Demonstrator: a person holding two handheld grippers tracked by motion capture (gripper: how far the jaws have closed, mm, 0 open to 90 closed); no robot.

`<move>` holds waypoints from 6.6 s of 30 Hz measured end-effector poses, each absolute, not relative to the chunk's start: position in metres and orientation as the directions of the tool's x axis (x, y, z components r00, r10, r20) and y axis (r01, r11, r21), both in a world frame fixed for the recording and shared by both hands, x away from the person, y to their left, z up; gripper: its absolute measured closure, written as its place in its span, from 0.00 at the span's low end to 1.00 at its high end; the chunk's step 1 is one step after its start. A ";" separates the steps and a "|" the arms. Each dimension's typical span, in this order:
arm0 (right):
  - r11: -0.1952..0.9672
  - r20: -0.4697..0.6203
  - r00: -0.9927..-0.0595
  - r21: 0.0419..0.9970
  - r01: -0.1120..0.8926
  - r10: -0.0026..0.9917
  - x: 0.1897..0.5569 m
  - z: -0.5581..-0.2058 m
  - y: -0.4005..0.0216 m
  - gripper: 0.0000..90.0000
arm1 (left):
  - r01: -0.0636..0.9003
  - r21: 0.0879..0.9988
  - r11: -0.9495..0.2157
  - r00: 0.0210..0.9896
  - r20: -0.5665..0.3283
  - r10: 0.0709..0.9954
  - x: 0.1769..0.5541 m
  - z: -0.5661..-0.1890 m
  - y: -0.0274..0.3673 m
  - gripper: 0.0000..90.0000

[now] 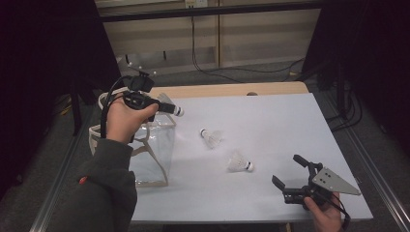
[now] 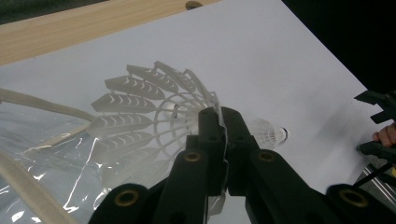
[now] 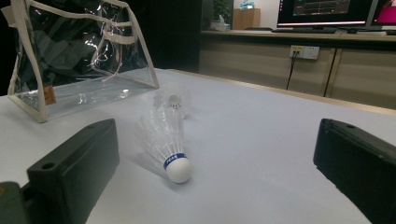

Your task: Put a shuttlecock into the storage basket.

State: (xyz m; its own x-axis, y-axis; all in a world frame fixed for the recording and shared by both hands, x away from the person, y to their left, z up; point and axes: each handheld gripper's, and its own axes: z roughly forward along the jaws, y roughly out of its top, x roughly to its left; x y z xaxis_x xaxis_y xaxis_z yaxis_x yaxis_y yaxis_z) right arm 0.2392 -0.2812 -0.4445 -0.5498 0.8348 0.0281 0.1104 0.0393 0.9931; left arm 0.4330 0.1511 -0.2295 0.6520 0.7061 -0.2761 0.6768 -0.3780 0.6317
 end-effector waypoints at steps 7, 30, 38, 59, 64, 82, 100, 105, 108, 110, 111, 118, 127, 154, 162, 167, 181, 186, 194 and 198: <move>0.035 0.031 -0.549 0.993 0.109 0.835 0.239 -0.444 -0.281 0.00 | 0.674 0.632 -0.384 0.653 -0.265 0.710 0.434 -0.225 0.154 0.99; 0.034 0.031 -0.552 0.994 0.108 0.833 0.239 -0.444 -0.281 0.00 | 0.687 0.637 -0.350 0.617 -0.256 0.744 0.439 -0.220 0.168 0.99; 0.034 0.031 -0.552 0.994 0.108 0.833 0.239 -0.444 -0.281 0.00 | 0.690 0.637 -0.342 0.608 -0.254 0.753 0.440 -0.219 0.172 0.99; 0.033 0.032 -0.552 0.994 0.107 0.833 0.239 -0.444 -0.281 0.00 | 0.695 0.640 -0.326 0.590 -0.249 0.768 0.442 -0.216 0.181 0.99; 0.032 0.032 -0.554 0.994 0.106 0.832 0.239 -0.444 -0.281 0.00 | 0.697 0.641 -0.322 0.583 -0.244 0.775 0.443 -0.215 0.184 0.99; 0.032 0.032 -0.553 0.994 0.107 0.833 0.239 -0.443 -0.280 0.00 | 0.704 0.645 -0.297 0.557 -0.242 0.794 0.443 -0.210 0.197 0.99; 0.034 0.030 -0.553 0.994 0.105 0.833 0.239 -0.443 -0.280 0.00 | 0.706 0.644 -0.295 0.542 -0.224 0.810 0.443 -0.205 0.207 0.99; 0.034 0.031 -0.553 0.994 0.106 0.832 0.239 -0.443 -0.280 0.00 | 0.706 0.647 -0.287 0.537 -0.225 0.813 0.443 -0.204 0.209 0.99; 0.032 0.032 -0.554 0.994 0.105 0.832 0.238 -0.443 -0.280 0.00 | 0.707 0.647 -0.285 0.532 -0.221 0.817 0.443 -0.204 0.210 0.99; 0.032 0.032 -0.554 0.994 0.104 0.832 0.238 -0.443 -0.280 0.00 | 0.708 0.647 -0.283 0.530 -0.221 0.818 0.443 -0.203 0.211 0.99; 0.030 0.033 -0.554 0.994 0.105 0.832 0.238 -0.443 -0.280 0.00 | 0.709 0.647 -0.282 0.529 -0.223 0.819 0.443 -0.203 0.212 0.99; 0.033 0.031 -0.554 0.994 0.105 0.832 0.238 -0.443 -0.280 0.00 | 0.709 0.647 -0.280 0.523 -0.217 0.824 0.444 -0.202 0.216 0.99; 0.031 0.033 -0.553 0.994 0.105 0.832 0.238 -0.443 -0.280 0.00 | 0.716 0.646 -0.264 0.505 -0.219 0.835 0.446 -0.203 0.220 0.99; 0.029 0.033 -0.553 0.994 0.104 0.833 0.239 -0.443 -0.280 0.00 | 0.727 0.647 -0.230 0.462 -0.213 0.861 0.451 -0.208 0.234 0.99; 0.028 0.034 -0.554 0.994 0.104 0.832 0.239 -0.443 -0.281 0.00 | 0.731 0.646 -0.218 0.446 -0.211 0.870 0.452 -0.211 0.238 0.99; 0.031 0.032 -0.551 0.994 0.105 0.834 0.239 -0.443 -0.280 0.00 | 0.732 0.647 -0.211 0.438 -0.211 0.874 0.453 -0.212 0.239 0.99; 0.031 0.031 -0.554 0.994 0.103 0.832 0.239 -0.443 -0.281 0.00 | 0.740 0.644 -0.194 0.413 -0.209 0.886 0.453 -0.216 0.245 0.99; 0.032 0.031 -0.555 0.994 0.103 0.832 0.239 -0.443 -0.280 0.00 | 0.744 0.638 -0.200 0.409 -0.199 0.890 0.454 -0.219 0.246 0.99; 0.031 0.032 -0.554 0.994 0.104 0.832 0.239 -0.443 -0.281 0.00 | 0.751 0.632 -0.193 0.398 -0.199 0.896 0.457 -0.223 0.245 0.98; 0.032 0.030 -0.554 0.994 0.103 0.832 0.239 -0.443 -0.281 0.00 | 0.754 0.629 -0.192 0.393 -0.196 0.898 0.458 -0.225 0.246 0.98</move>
